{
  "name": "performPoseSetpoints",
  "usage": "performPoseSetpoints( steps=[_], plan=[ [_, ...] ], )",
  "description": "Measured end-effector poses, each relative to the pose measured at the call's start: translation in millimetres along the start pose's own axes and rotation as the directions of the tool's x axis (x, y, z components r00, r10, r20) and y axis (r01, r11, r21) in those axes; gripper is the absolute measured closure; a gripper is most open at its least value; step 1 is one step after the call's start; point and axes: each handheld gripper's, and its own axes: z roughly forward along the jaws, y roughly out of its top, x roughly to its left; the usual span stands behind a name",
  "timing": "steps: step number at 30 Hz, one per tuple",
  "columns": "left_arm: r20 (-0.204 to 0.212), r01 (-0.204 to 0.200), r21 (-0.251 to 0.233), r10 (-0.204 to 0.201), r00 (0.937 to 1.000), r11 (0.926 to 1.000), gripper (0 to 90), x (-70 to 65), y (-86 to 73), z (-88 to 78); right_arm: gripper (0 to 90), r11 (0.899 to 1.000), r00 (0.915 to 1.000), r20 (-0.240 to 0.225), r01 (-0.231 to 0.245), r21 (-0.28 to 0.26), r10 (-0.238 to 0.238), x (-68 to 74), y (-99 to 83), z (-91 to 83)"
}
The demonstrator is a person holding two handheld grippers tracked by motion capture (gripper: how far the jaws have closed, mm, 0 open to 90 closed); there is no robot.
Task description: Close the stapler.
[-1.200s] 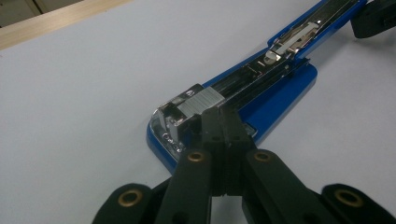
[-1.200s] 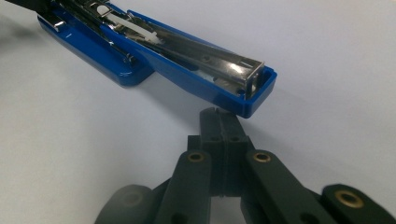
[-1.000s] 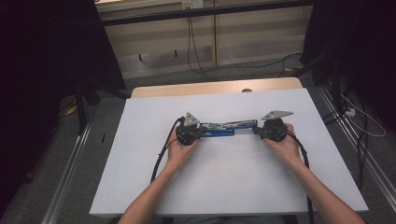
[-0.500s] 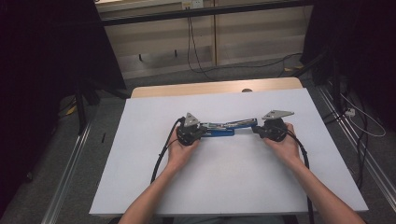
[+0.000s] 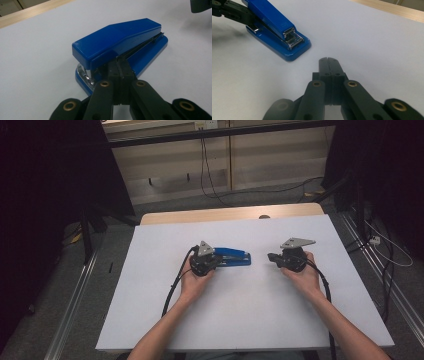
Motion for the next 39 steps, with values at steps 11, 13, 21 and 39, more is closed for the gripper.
performPoseSetpoints(
  steps=[11,13,21,39],
  plan=[
    [-0.010,-0.004,0.018,0.004,0.9999,0.9998,85.8,2.5,-0.1,-4.9,84.9,1.000,0.9997,-0.021,-0.014,-0.018,0.014,0.5,-1.7,-2.4],
    [-0.005,-0.006,0.022,0.006,1.0000,0.9997,84.3,1.3,0.1,-5.7,83.4,1.000,0.9996,-0.020,-0.019,-0.024,0.019,0.0,-2.3,-3.3],
    [0.029,0.014,0.003,-0.014,0.9995,0.9999,82.3,0.2,1.2,-10.5,73.8,0.998,0.9988,-0.023,-0.044,-0.046,0.043,2.0,-0.6,-6.1],
    [0.038,0.057,-0.025,-0.056,0.9977,0.9981,35.0,-14.4,4.1,-15.6,16.0,0.992,0.9942,0.002,-0.107,-0.067,0.108,1.2,0.1,-13.4]
  ],
)
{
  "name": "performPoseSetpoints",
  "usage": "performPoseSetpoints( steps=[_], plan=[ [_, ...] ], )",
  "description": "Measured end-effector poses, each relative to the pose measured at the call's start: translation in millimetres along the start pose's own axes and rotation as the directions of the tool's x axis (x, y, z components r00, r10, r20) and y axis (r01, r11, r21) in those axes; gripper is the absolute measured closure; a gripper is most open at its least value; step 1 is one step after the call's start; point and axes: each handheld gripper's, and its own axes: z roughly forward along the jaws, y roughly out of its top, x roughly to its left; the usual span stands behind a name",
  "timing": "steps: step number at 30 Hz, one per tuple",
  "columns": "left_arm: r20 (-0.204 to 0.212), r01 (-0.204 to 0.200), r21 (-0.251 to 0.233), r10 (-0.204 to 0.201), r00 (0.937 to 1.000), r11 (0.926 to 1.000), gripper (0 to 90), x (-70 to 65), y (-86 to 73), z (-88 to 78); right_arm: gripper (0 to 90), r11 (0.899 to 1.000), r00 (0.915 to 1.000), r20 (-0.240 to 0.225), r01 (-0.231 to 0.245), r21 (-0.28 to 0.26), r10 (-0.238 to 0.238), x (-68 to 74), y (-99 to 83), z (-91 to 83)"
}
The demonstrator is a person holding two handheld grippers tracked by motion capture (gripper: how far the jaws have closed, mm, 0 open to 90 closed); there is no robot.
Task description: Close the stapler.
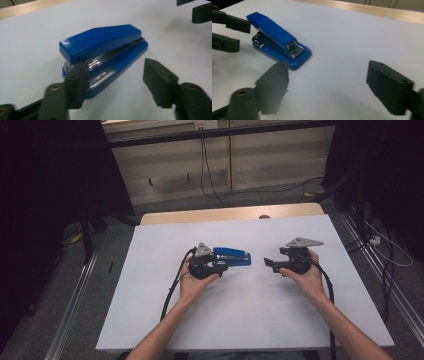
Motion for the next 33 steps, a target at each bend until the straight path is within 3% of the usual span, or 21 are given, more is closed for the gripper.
performPoseSetpoints(
  steps=[2,5,7,10,15,17,22,28,31,33],
  plan=[
    [0.001,-0.002,0.000,0.002,1.0000,1.0000,28.6,-3.0,0.7,0.3,8.7,1.000,0.9997,0.025,-0.004,-0.011,0.004,1.0,0.4,0.1],
    [-0.001,-0.004,-0.001,0.004,1.0000,1.0000,20.2,-4.3,1.5,-0.9,6.9,1.000,0.9989,0.045,0.013,-0.027,-0.011,1.5,0.8,-1.9],
    [-0.024,-0.011,-0.007,0.011,0.9996,0.9999,11.4,-3.0,2.8,-4.0,2.8,0.999,0.9987,0.049,0.011,-0.036,-0.009,1.8,0.3,-3.6],
    [-0.002,0.023,-0.030,-0.023,0.9997,0.9993,5.0,2.7,2.6,-10.7,3.8,0.999,0.9985,0.053,0.010,-0.048,-0.007,3.4,-0.3,-6.7],
    [-0.025,-0.005,-0.079,0.003,0.9997,0.9969,4.1,4.5,-0.4,-22.9,3.3,0.998,0.9978,0.066,0.009,-0.066,-0.005,6.5,-3.0,-12.6],
    [-0.023,0.020,-0.090,-0.022,0.9995,0.9958,4.1,5.5,-0.3,-28.0,3.3,0.997,0.9969,0.077,0.022,-0.070,-0.017,8.3,-3.9,-15.6],
    [-0.059,0.016,-0.131,-0.024,0.9980,0.9912,4.1,7.8,-4.2,-41.3,3.3,0.995,0.9972,0.075,0.016,-0.098,-0.009,12.6,-5.1,-25.9],
    [-0.107,0.018,-0.164,-0.036,0.9936,0.9862,4.2,9.9,-12.2,-57.6,3.3,0.993,0.9949,0.096,0.041,-0.112,-0.030,16.5,-10.2,-34.0],
    [-0.084,0.019,-0.190,-0.035,0.9958,0.9816,4.8,9.7,-16.2,-67.1,3.2,0.993,0.9938,0.107,0.043,-0.106,-0.032,17.2,-13.1,-37.3],
    [-0.107,0.015,-0.196,-0.037,0.9936,0.9805,4.9,8.9,-16.9,-71.5,3.2,0.993,0.9934,0.111,0.042,-0.112,-0.030,17.7,-14.8,-39.9]
  ],
)
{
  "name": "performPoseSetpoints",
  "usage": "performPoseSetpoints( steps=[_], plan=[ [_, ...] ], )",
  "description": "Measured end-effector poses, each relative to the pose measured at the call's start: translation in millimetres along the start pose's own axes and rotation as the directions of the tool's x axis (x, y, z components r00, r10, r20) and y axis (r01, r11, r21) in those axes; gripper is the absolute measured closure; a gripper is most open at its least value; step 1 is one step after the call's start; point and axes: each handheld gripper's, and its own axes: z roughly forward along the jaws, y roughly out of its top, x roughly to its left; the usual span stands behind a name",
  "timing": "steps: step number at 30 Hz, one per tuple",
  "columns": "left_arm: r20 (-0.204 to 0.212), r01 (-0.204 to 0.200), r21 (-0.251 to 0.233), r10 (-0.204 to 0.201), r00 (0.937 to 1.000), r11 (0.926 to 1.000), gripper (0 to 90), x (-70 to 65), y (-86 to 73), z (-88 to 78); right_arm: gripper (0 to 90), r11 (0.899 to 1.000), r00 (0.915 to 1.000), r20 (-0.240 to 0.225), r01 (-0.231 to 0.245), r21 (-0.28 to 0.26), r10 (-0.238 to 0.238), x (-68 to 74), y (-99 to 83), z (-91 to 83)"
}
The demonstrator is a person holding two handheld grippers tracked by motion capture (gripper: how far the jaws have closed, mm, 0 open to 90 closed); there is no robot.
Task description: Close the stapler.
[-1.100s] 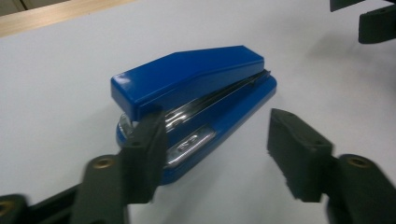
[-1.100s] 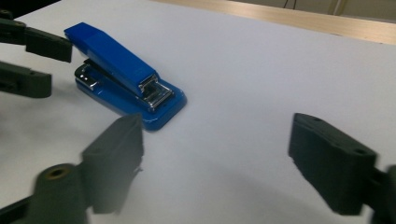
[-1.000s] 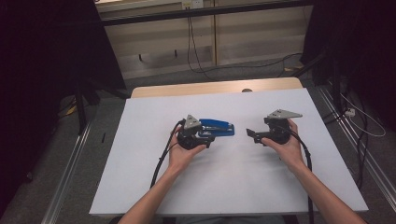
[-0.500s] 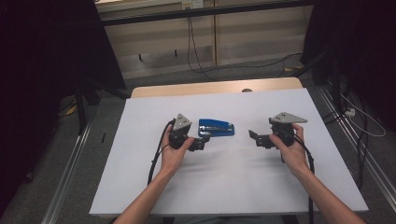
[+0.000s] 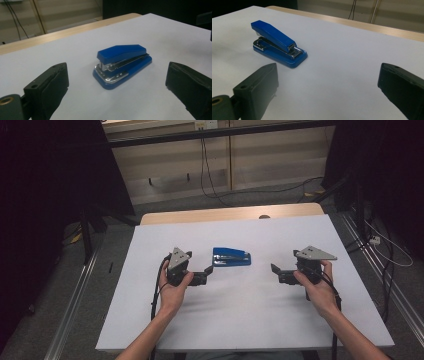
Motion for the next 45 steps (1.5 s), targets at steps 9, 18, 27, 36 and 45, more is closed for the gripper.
performPoseSetpoints(
  steps=[9,18,27,36,45],
  plan=[
    [-0.023,0.040,0.010,-0.040,0.9989,0.9991,4.6,0.7,-10.6,-21.9,3.1,0.999,0.9996,0.025,-0.010,-0.032,0.010,-0.2,-6.6,-16.2],
    [-0.049,0.030,-0.032,-0.031,0.9983,0.9991,3.7,1.9,-21.4,-45.9,2.9,0.998,0.9987,0.049,-0.013,-0.059,0.016,-3.2,-12.7,-33.8],
    [-0.061,0.046,-0.029,-0.048,0.9970,0.9985,3.7,5.1,-33.6,-67.7,2.6,0.997,0.9980,0.059,-0.016,-0.079,0.021,-4.1,-16.8,-49.7],
    [-0.106,0.039,-0.024,-0.042,0.9935,0.9989,3.7,8.9,-44.8,-86.2,2.0,0.995,0.9951,0.076,-0.057,-0.086,0.064,-6.0,-26.2,-67.6],
    [-0.126,0.050,0.000,-0.050,0.9908,0.9987,3.7,7.5,-53.3,-101.3,2.0,0.996,0.9938,0.091,-0.058,-0.074,0.064,-6.1,-35.9,-82.7]
  ],
)
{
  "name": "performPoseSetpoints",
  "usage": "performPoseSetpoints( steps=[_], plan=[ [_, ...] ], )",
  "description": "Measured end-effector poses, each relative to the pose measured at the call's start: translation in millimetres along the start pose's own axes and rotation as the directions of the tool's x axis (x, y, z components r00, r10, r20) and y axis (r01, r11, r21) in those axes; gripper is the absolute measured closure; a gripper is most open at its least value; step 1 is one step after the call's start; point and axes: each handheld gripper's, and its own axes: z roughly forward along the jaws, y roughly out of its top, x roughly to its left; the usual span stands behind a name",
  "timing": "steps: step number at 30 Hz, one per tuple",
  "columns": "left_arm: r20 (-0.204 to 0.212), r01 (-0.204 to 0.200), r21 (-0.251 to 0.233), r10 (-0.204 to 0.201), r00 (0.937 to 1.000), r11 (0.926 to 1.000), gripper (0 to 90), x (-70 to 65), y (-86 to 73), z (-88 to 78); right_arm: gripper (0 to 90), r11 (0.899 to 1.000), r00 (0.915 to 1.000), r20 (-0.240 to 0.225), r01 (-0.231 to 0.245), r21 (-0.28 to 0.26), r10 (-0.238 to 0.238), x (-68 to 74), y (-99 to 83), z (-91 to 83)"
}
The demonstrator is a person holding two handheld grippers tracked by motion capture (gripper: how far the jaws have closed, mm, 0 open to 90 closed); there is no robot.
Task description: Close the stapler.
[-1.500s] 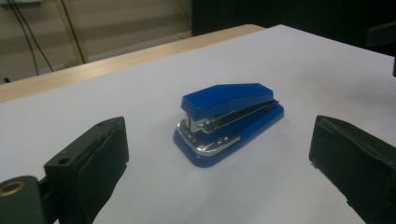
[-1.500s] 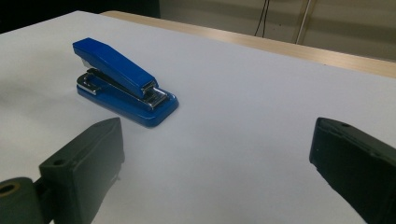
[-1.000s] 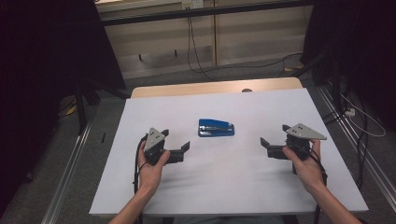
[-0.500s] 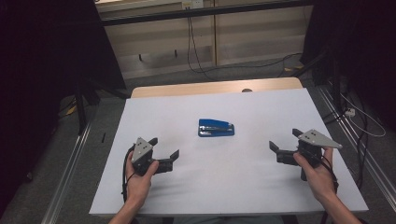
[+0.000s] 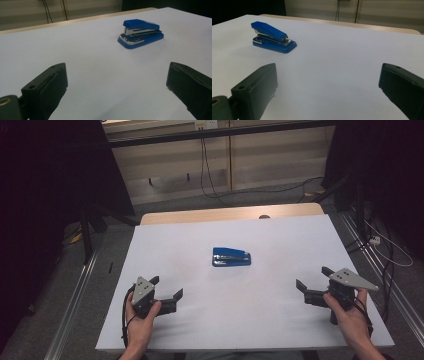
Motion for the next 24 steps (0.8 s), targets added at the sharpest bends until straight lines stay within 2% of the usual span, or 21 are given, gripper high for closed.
performPoseSetpoints(
  steps=[4,5,7,10,12,14,16,24],
  plan=[
    [-0.002,-0.017,0.010,0.017,0.9998,0.9998,3.7,0.2,-2.8,-6.0,2.0,1.000,0.9998,0.017,-0.006,-0.002,0.006,-1.9,-5.0,-6.2],
    [-0.002,-0.007,0.007,0.007,1.0000,1.0000,3.7,0.2,-3.9,-7.5,2.0,1.000,0.9998,0.019,-0.008,-0.001,0.008,-2.2,-6.0,-7.3],
    [-0.008,-0.013,0.013,0.013,0.9999,0.9998,3.7,0.0,-5.5,-9.6,2.0,1.000,0.9997,0.022,-0.009,0.004,0.009,-3.2,-8.9,-10.7],
    [0.005,-0.004,0.002,0.004,1.0000,1.0000,3.7,2.7,-6.6,-9.1,2.0,1.000,0.9994,0.031,-0.014,0.006,0.014,-4.5,-13.7,-13.8],
    [0.003,-0.015,-0.011,0.015,0.9999,0.9998,3.7,5.1,-4.5,-8.2,2.0,1.000,0.9994,0.034,-0.009,0.007,0.009,-4.4,-14.8,-12.0],
    [-0.005,-0.005,-0.019,0.005,1.0000,0.9998,3.7,5.1,-4.4,-7.5,2.1,1.000,0.9994,0.033,-0.006,0.002,0.006,-4.3,-14.4,-9.6],
    [0.001,-0.004,-0.001,0.004,1.0000,1.0000,3.7,4.6,-5.4,-7.5,2.1,1.000,0.9995,0.028,-0.014,-0.007,0.014,-4.5,-13.5,-6.7],
    [0.005,-0.007,0.005,0.007,1.0000,1.0000,3.7,3.2,-5.3,-5.0,2.0,1.000,0.9996,0.025,-0.013,-0.015,0.013,-5.4,-12.0,-1.3]
  ],
)
